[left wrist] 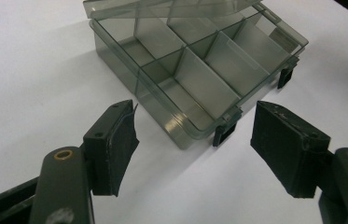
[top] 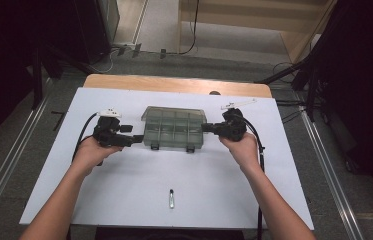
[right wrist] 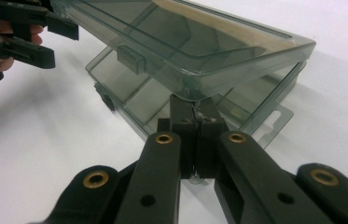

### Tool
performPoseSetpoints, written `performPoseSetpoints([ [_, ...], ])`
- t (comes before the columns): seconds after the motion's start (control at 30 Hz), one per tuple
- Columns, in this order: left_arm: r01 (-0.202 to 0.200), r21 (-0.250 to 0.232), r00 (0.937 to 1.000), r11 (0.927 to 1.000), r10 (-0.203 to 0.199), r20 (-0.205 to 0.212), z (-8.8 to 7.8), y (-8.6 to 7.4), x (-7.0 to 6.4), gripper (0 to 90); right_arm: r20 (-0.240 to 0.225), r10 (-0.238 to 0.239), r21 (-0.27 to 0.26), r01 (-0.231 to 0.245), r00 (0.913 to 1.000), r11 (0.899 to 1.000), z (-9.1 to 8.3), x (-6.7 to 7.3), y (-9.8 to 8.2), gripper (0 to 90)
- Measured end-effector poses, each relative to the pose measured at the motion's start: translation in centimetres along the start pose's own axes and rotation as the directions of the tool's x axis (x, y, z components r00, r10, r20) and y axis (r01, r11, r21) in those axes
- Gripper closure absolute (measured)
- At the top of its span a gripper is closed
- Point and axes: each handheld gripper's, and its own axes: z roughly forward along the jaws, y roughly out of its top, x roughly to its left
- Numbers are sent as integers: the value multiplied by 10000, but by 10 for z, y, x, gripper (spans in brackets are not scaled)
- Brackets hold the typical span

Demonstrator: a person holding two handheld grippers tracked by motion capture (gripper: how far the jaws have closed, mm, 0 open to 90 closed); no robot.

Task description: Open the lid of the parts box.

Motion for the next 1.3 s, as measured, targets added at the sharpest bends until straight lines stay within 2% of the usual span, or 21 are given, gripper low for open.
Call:
performPoseSetpoints([
  [0.27, 34, -97, 10000, 9999, -34, -18, 8, 14, 7, 306, 63, -47, 30, 47, 10000, 10000, -2, 1, 9, 900],
  [0.37, -98, -107, 9998, 9999, 97, -146, 11, 19, 10, 306, 179, -142, 129, 139, 9997, 9998, -3, 2, 13, 900],
  [0.57, -267, -147, 9990, 9995, 261, -349, 16, 25, 17, 327, 125, -140, 76, 139, 9998, 9999, -3, 4, 18, 900],
  [0.8, -222, -374, 9993, 9991, 212, -293, 24, 31, 23, 328, 129, -15, -7, 15, 9999, 10000, -1, 3, 16, 900],
  [0.9, -197, -266, 9994, 9995, 189, -287, 28, 30, 25, 328, 180, -17, -72, 18, 9998, 10000, 0, 4, 15, 900],
  [0.97, -193, -278, 9998, 9994, 191, -110, 30, 30, 26, 328, 185, -45, -74, 47, 9998, 10000, 1, 4, 13, 900],
  [1.07, -110, -354, 9999, 9993, 107, -97, 31, 31, 28, 328, 258, -83, -55, 85, 9996, 9999, 2, 4, 12, 900],
  [1.13, -141, -405, 9998, 9991, 136, -122, 32, 32, 28, 364, 293, -70, -66, 72, 9995, 10000, 2, 4, 11, 900],
  [1.23, -214, -391, 9997, 9990, 211, -78, 35, 34, 29, 365, 360, -88, -74, 90, 9993, 9999, 2, 4, 8, 900],
  [1.3, -220, -535, 9998, 9983, 219, -22, 36, 35, 28, 406, 439, -168, -109, 173, 9989, 9998, 2, 5, 8, 900],
])
